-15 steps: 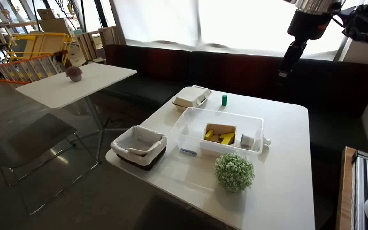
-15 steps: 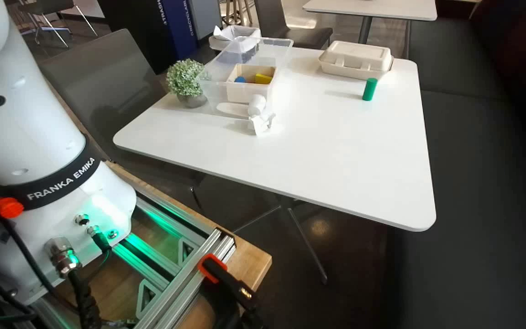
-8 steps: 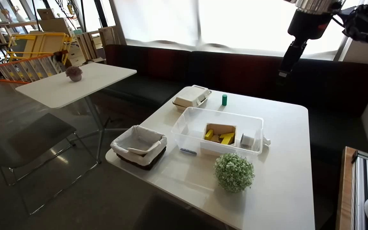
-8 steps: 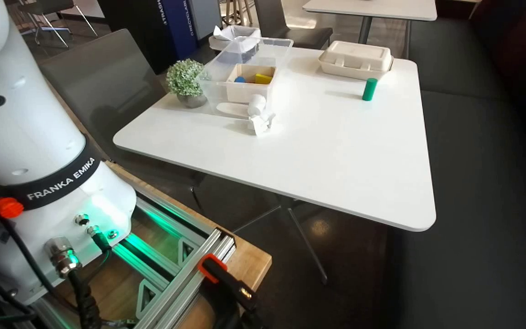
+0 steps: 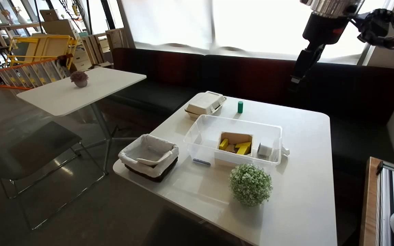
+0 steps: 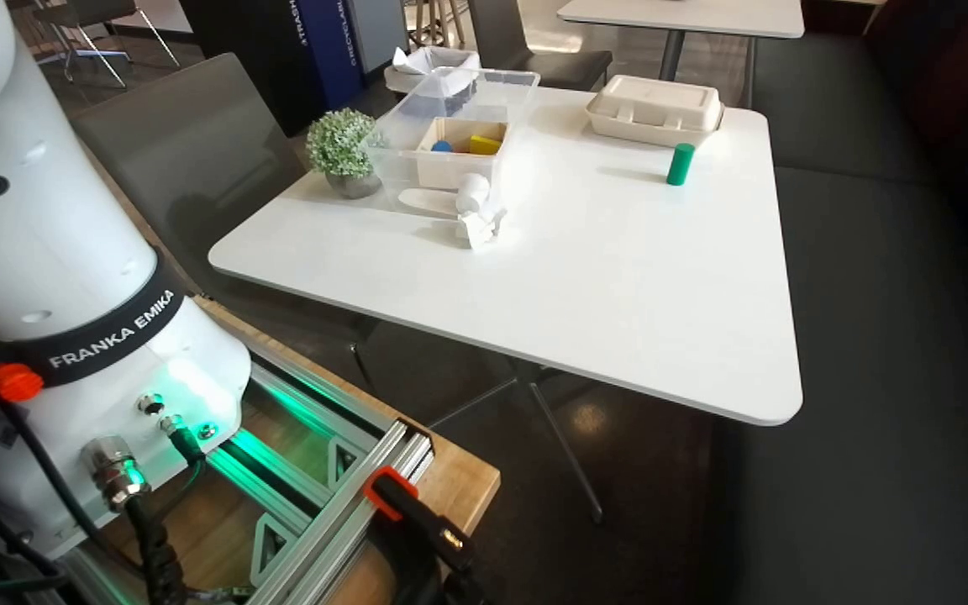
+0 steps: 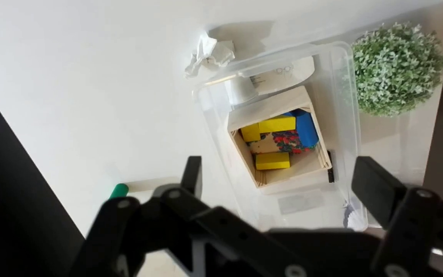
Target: Remove the wooden box from the lunchbox and put it on the table
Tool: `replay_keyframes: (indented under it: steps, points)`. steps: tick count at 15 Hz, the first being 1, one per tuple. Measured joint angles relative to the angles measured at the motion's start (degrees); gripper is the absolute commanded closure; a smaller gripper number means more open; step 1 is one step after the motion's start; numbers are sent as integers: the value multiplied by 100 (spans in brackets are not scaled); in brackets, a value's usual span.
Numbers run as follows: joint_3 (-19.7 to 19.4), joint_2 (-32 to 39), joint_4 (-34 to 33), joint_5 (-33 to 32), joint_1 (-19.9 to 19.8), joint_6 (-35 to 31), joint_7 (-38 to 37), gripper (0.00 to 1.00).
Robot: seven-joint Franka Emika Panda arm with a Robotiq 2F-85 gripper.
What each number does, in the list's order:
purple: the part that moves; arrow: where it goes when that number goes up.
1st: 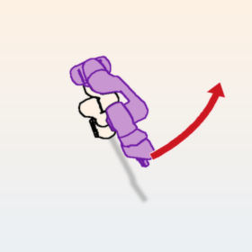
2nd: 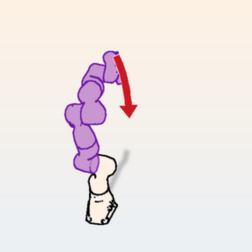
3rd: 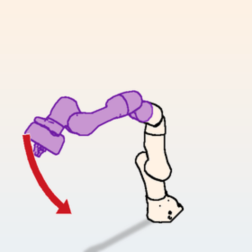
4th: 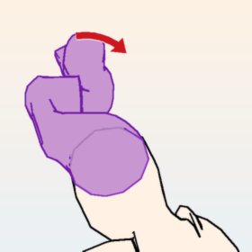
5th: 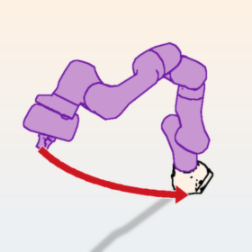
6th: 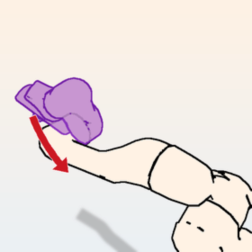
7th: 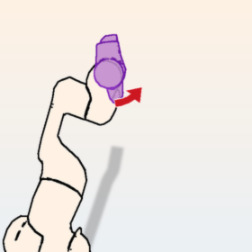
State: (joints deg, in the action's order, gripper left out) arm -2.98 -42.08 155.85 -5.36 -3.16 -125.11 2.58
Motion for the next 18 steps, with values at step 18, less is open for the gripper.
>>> replay_keyframes:
  steps: [18]
  points:
    - [457,4887,-2258,585,-25,-2277,-4791,0]
